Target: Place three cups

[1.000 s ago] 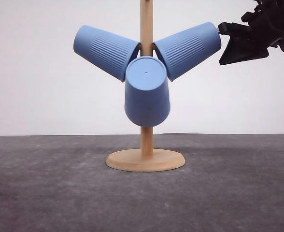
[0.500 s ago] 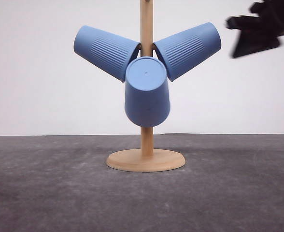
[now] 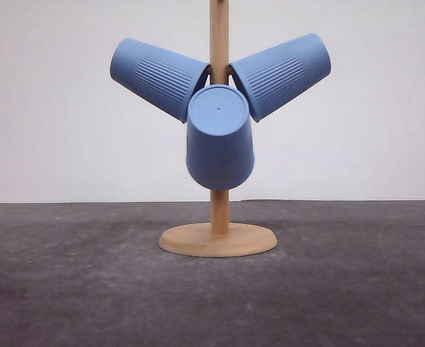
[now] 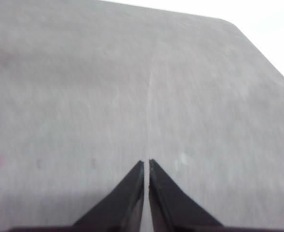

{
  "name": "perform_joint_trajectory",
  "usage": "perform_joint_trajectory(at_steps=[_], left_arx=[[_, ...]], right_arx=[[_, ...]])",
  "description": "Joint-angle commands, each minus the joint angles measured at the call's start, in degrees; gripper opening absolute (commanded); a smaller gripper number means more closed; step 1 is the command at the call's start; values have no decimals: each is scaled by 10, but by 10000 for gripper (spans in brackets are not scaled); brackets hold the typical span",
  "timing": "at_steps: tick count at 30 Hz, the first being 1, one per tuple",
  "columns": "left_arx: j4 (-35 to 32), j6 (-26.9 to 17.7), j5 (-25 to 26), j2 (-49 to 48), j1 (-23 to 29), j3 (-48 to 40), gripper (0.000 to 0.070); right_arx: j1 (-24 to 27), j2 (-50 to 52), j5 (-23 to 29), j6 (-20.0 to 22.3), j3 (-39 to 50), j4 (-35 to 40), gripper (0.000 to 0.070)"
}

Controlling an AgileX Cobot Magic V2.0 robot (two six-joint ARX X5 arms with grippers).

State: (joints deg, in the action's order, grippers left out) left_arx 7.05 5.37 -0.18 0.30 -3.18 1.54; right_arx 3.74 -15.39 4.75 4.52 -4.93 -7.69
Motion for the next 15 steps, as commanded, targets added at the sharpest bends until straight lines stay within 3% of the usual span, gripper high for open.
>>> perform_joint_trajectory(at_steps=[1,6,15], left_arx=[[-7,0,-1,0,-1,-8,12],[-7,0,-1,0,-1,-8,12],[-7,0,-1,0,-1,-8,12]], right_arx=[[-2,47,3,-9,6,-10,14],[-6,127,17,-11,13,-60,14],[-6,152,13,-37,42,-21,14]])
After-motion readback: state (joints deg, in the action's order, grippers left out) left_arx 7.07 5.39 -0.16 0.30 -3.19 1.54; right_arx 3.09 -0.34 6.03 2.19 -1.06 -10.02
